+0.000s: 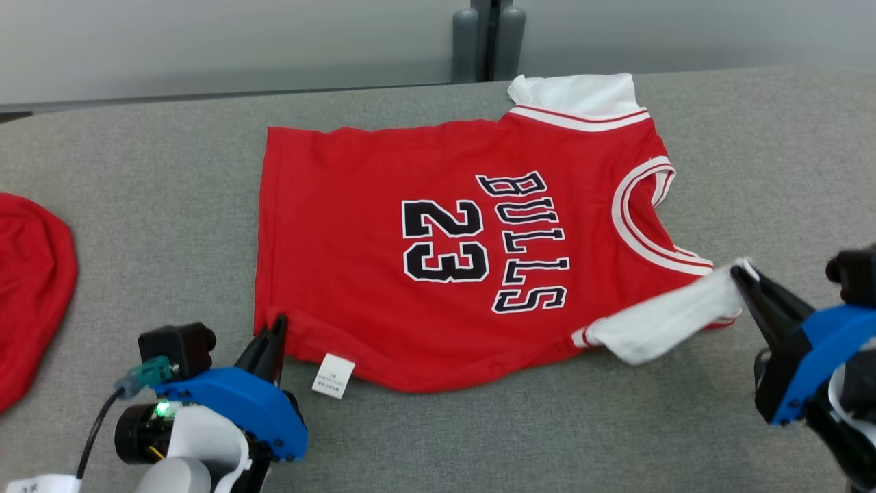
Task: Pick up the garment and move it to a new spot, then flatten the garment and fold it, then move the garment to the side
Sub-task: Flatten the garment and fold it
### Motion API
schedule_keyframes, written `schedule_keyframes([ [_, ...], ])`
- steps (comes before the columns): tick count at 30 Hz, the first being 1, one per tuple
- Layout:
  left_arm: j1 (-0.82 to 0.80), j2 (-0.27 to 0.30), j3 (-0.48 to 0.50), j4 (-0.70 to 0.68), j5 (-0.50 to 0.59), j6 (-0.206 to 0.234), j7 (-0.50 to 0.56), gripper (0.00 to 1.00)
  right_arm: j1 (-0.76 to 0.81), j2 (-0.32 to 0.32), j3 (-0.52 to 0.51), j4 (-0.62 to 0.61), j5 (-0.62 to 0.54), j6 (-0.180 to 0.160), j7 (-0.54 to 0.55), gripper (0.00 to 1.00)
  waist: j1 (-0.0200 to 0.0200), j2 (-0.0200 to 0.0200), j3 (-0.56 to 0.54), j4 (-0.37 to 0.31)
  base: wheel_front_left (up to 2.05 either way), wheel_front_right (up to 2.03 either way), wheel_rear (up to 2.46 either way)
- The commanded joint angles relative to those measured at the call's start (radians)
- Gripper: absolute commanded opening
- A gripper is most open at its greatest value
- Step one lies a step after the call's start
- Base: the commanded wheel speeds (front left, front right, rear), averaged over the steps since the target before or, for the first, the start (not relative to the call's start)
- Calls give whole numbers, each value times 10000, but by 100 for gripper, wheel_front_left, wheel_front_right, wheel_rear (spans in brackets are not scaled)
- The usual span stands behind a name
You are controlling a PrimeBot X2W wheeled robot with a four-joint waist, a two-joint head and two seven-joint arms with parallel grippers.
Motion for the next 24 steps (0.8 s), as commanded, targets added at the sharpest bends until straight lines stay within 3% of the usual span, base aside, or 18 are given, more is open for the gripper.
schedule_keyframes([
  [1, -286, -24, 54, -22, -69, 114, 158, 0, -539, -209, 175, 258, 74, 2, -125, 0, -1, 0, 131, 48, 0, 0, 0],
  [10, -1200, 36, 175, 639, 1, 387, 522, 0, -2521, -1044, 1126, 1986, 319, 2, -1043, 0, -1, 0, 616, 232, 0, 0, 0],
  [19, -1933, -128, 6, 1436, 112, 353, 429, 0, -3686, -1221, 1811, 3523, 100, 2, -2289, 0, -1, 0, 865, 363, 0, 0, 0],
  [20, -1988, -142, -10, 1502, 124, 348, 402, 6, -3822, -1236, 1914, 3640, 73, 2, -2455, 12, -1, 0, 882, 363, 0, 0, 0],
  [21, -2053, -163, -18, 1538, 139, 332, 345, 69, -3940, -1257, 2005, 3783, 57, 2, -2627, 100, -1, 0, 894, 363, 0, 0, 0],
  [22, -2098, -183, -13, 1590, 140, 315, 286, 100, -4050, -1256, 2080, 3893, 39, 1, -2838, 100, -1, 0, 904, 363, 0, 0, 0],
  [24, -2155, -246, -38, 1708, 127, 292, 200, 100, -4259, -1262, 2270, 4075, 25, 2, -3334, 100, -1, 0, 899, 372, 0, 0, 0],
])
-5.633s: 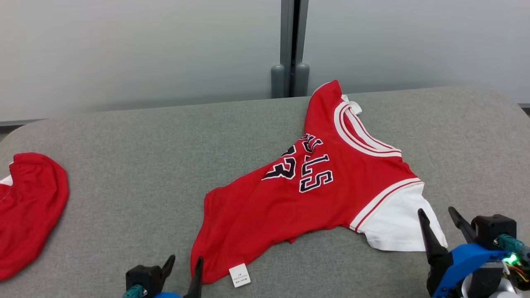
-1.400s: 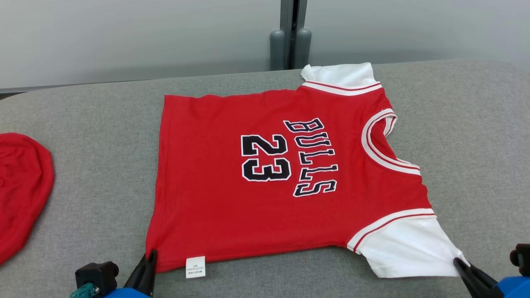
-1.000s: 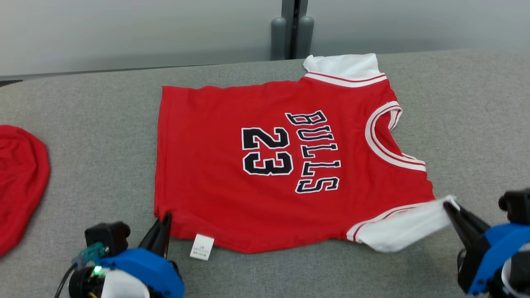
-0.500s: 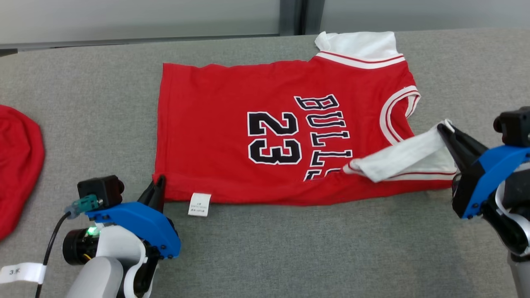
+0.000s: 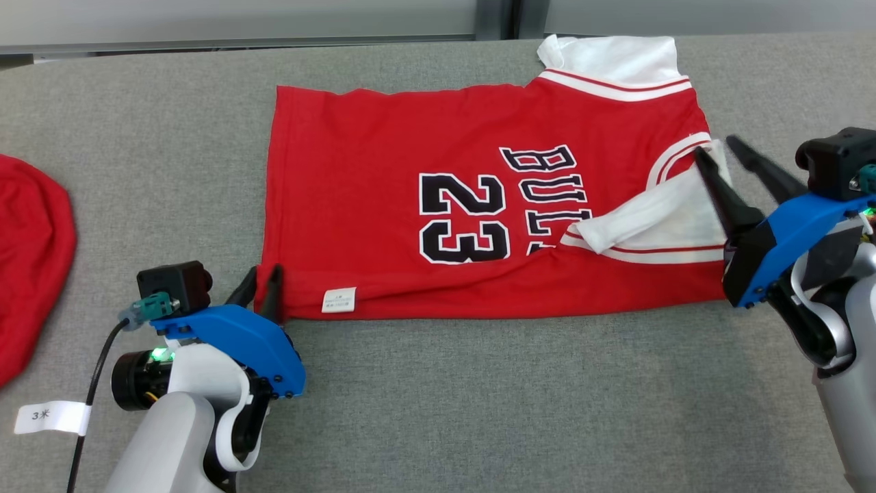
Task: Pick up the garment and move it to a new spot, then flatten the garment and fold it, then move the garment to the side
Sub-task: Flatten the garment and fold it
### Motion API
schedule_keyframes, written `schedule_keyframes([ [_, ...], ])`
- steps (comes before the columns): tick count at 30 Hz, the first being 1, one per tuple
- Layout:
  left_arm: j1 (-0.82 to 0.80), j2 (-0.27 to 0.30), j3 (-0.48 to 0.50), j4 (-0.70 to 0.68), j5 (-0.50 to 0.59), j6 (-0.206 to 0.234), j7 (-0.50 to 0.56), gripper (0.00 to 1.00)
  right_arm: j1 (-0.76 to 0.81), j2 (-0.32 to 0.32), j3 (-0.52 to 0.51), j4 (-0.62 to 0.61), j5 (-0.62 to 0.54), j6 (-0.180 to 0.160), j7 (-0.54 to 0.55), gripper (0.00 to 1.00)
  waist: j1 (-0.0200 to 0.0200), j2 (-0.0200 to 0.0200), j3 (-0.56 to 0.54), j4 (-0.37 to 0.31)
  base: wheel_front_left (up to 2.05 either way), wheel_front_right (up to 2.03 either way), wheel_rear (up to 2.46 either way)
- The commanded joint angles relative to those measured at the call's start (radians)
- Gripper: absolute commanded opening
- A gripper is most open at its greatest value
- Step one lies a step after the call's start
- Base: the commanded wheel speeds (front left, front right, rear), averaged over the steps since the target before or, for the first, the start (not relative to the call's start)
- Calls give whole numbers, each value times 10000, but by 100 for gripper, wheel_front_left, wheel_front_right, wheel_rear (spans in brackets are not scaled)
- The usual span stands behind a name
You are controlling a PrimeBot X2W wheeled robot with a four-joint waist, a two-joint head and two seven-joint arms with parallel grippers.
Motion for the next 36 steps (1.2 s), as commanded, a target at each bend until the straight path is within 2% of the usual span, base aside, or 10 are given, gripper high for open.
schedule_keyframes([
  [1, -202, -44, -42, 119, 49, -48, -131, 100, -326, -77, 165, 145, -64, 2, -538, 100, -2, 0, -30, 14, 0, 0, 0],
  [4, -61, -96, 15, 202, 10, -24, -381, 100, -446, -139, 294, 369, -41, 1, -1387, 100, -2, 0, -176, 42, 0, 0, 0],
  [7, 297, 39, 59, 212, 138, 17, -720, 100, -173, -179, 195, 557, 53, 1, -1721, 100, -2, 0, -400, 71, 0, 0, 0],
  [15, 1187, 352, -50, 151, 400, 82, -1218, 100, 1161, 10, -619, 164, 105, 2, -1321, 100, -2, 0, -797, -21, 0, 0, 0],
  [18, 1206, 220, -84, 322, 298, 69, -1249, 100, 1858, 332, -1115, -348, -80, 2, -1166, 100, -2, 0, -717, -150, 0, 0, 0],
  [21, 920, 153, -68, 681, 434, 267, -1319, 100, 2209, 637, -1397, -536, -220, 2, -1073, 100, -2, 0, -598, -255, 0, 0, 0],
  [26, 556, 68, -173, 1460, 505, 422, -1139, 100, 2512, 1153, -1721, -346, -490, 1, -982, 100, -2, 0, -375, -433, 0, 0, 0],
  [27, 524, 43, -235, 1586, 488, 359, -1079, 34, 2538, 1260, -1840, -230, -588, 2, -948, 100, -2, 0, -338, -463, 0, 0, 0],
  [28, 508, 13, -300, 1681, 447, 283, -1005, 0, 2542, 1358, -1967, -87, -681, 2, -943, 100, -2, 0, -296, -484, 0, 0, 0],
  [36, 615, -34, -591, 1927, 370, 57, -861, 0, 2003, 2411, -3085, 1273, -1427, 2, -1046, 100, -2, 0, -26, -440, 0, 0, 0],
])
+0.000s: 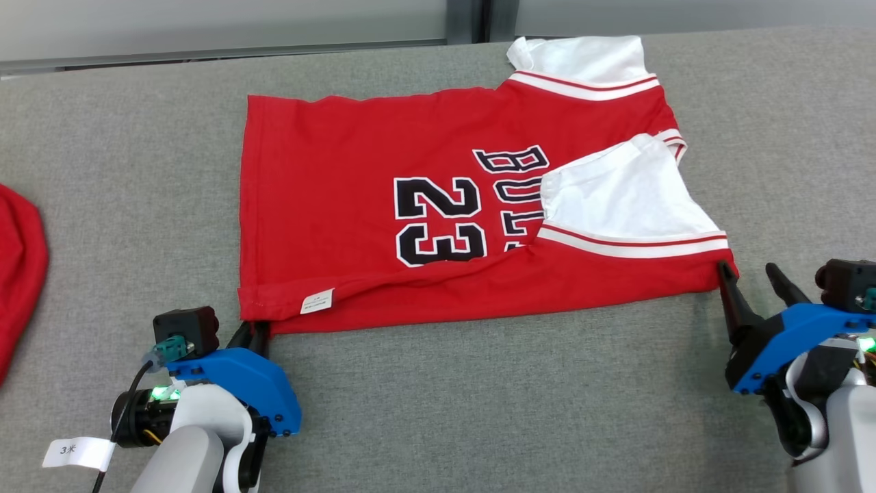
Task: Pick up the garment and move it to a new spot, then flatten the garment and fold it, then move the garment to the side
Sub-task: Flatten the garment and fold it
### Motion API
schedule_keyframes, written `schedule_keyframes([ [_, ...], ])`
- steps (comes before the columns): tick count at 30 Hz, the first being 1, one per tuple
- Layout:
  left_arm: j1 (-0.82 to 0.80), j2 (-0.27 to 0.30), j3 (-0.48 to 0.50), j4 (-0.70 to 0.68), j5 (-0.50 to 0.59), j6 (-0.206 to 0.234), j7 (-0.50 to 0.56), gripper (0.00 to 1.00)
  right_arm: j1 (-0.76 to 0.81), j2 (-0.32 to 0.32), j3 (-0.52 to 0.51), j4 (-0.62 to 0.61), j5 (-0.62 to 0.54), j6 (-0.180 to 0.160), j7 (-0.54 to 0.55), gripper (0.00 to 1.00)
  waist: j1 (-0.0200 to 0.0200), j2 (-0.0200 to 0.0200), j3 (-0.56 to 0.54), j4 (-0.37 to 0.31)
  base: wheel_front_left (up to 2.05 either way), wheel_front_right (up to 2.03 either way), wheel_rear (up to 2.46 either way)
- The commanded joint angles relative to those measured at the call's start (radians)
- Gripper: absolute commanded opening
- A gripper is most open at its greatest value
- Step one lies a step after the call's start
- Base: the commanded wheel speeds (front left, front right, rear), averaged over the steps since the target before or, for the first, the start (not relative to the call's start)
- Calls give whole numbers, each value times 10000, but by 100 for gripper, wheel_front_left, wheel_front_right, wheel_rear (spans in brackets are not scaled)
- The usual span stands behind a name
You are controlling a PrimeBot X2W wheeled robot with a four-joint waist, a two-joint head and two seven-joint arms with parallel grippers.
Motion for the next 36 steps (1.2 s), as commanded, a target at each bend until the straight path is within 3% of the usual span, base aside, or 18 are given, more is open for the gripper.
schedule_keyframes([
  [1, 221, -46, -198, 295, -67, -49, 218, 0, -208, 147, -106, 220, -151, 2, 20, 100, 1, 0, 49, 56, 0, 0, 0],
  [7, 261, -35, -283, 233, -153, -136, 336, 0, -737, 389, 39, 1329, -251, 2, 39, 100, 1, 0, 143, 176, 0, 0, 0],
  [8, 265, -40, -296, 214, -167, -140, 368, 0, -817, 392, 84, 1497, -282, 2, 32, 33, 1, 0, 130, 202, 0, 0, 0],
  [9, 258, -42, -303, 179, -202, -133, 394, 0, -872, 408, 118, 1623, -287, 2, 12, 0, 1, 0, 103, 225, 0, 0, 0],
  [14, 311, 36, -126, -372, -402, -142, 434, 0, -673, 294, -153, 1369, -283, 1, -349, 0, 1, 0, -240, 288, 0, 0, 0],
  [18, 582, 256, 169, -1179, -763, -134, 600, 0, 28, 360, -387, 257, -156, 1, -83, 0, 1, 0, -631, 259, 0, 0, 0],
  [26, 2289, 992, 228, -2980, -943, 296, 1445, 0, 2206, 615, -705, -2310, 26, -6, 1312, 0, 1, 0, -1104, 61, 0, 0, 0],
  [33, 3815, 993, 135, -3800, -1190, 791, 1686, 0, 3325, 707, -455, -2747, 435, -4, 1599, 0, 1, 0, -1199, 29, 0, 0, 0],
  [34, 3922, 969, 139, -3826, -1202, 838, 1638, 0, 3402, 709, -423, -2657, 556, -3, 1577, 29, 1, 0, -1199, 52, 0, 0, 0],
  [35, 3960, 967, 127, -3849, -1162, 808, 1555, 0, 3442, 709, -438, -2549, 610, -3, 1597, 100, 1, 0, -1195, 89, 0, 0, 0],
  [36, 3956, 949, 118, -3857, -1108, 766, 1436, 50, 3439, 711, -461, -2489, 598, -3, 1623, 100, 1, 0, -1198, 142, 0, 0, 0],
])
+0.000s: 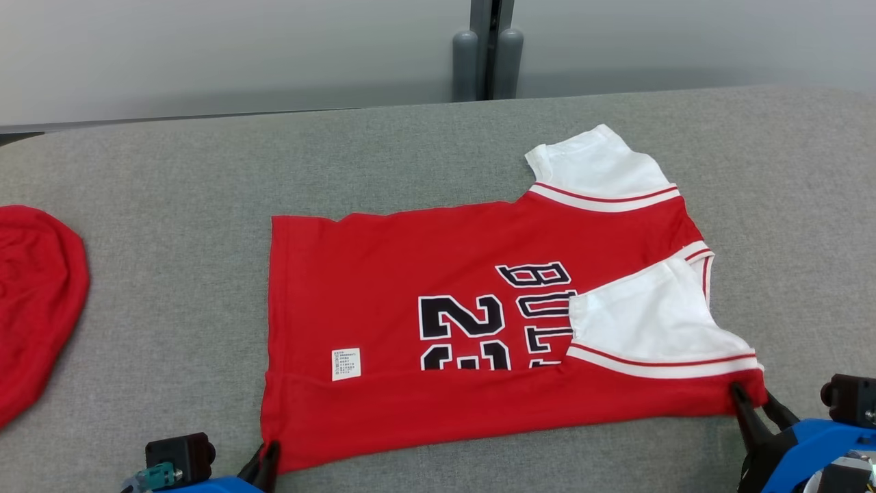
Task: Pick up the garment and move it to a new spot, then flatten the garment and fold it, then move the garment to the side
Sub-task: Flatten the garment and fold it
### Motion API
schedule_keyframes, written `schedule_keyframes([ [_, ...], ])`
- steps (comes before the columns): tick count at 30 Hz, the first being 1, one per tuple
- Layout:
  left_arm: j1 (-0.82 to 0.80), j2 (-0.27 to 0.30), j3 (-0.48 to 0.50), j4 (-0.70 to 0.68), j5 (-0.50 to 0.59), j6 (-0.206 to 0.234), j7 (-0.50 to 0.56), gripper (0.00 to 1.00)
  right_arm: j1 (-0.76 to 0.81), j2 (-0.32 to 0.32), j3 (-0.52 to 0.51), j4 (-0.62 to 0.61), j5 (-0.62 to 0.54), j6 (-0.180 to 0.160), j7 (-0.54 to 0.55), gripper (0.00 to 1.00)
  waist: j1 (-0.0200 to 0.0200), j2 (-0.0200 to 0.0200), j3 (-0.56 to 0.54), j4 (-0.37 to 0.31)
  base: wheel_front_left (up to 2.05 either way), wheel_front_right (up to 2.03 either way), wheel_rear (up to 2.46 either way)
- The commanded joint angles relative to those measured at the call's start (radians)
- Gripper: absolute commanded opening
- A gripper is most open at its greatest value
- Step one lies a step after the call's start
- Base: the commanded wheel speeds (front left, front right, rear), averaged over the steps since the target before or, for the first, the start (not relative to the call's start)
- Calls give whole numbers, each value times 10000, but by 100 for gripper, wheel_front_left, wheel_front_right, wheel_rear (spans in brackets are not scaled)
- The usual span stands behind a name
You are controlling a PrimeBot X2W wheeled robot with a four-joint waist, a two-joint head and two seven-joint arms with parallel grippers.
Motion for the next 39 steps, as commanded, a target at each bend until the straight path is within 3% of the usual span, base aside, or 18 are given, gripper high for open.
schedule_keyframes([
  [1, -64, 67, -11, 22, 130, -65, -221, 100, 81, -5, -71, 73, -1, -5, 18, 100, 1, 0, 5, 92, 0, 0, 0],
  [5, -472, 144, -96, 140, 272, -280, -365, 100, -339, -135, 73, -289, -19, -4, 310, 100, 1, 0, -21, 144, 0, 0, 0],
  [10, -1551, 538, -130, 211, 328, -731, 117, 100, -1538, -1318, 479, -663, -77, -4, 877, 100, 1, 0, 89, 67, 0, 0, 0],
  [16, -3931, 1564, -270, 712, 481, -1634, 1661, 100, -4058, -2508, 2065, 6, 379, -4, 1764, 100, 1, 0, 656, -212, 0, 0, 0],
  [19, -4778, 1872, -264, 994, 346, -1975, 2359, 100, -4966, -2631, 2697, 308, 665, -4, 1929, 100, 1, 0, 994, -359, 0, 0, 0],
  [20, -5568, 2097, -99, 1285, 106, -2217, 2947, 100, -5869, -2681, 3344, 716, 862, -4, 2021, 100, 1, 0, 1353, -536, 0, 0, 0],
  [23, -6257, 2330, 64, 1590, -132, -2359, 3494, 100, -6714, -2684, 3932, 1183, 1103, -5, 2019, 100, 1, 0, 1708, -719, 0, 0, 0],
  [31, -8430, 2868, 617, 2045, -1085, -2146, 5741, 100, -9512, -2602, 5463, 3009, 1940, -4, 1491, 100, 1, 0, 3006, -1343, 0, 0, 0],
  [39, -8586, 3229, 412, 1667, -1435, -1687, 7561, 100, -10589, -2735, 6237, 4050, 2541, -5, 571, 100, 1, 0, 3377, -1648, 0, 0, 0],
])
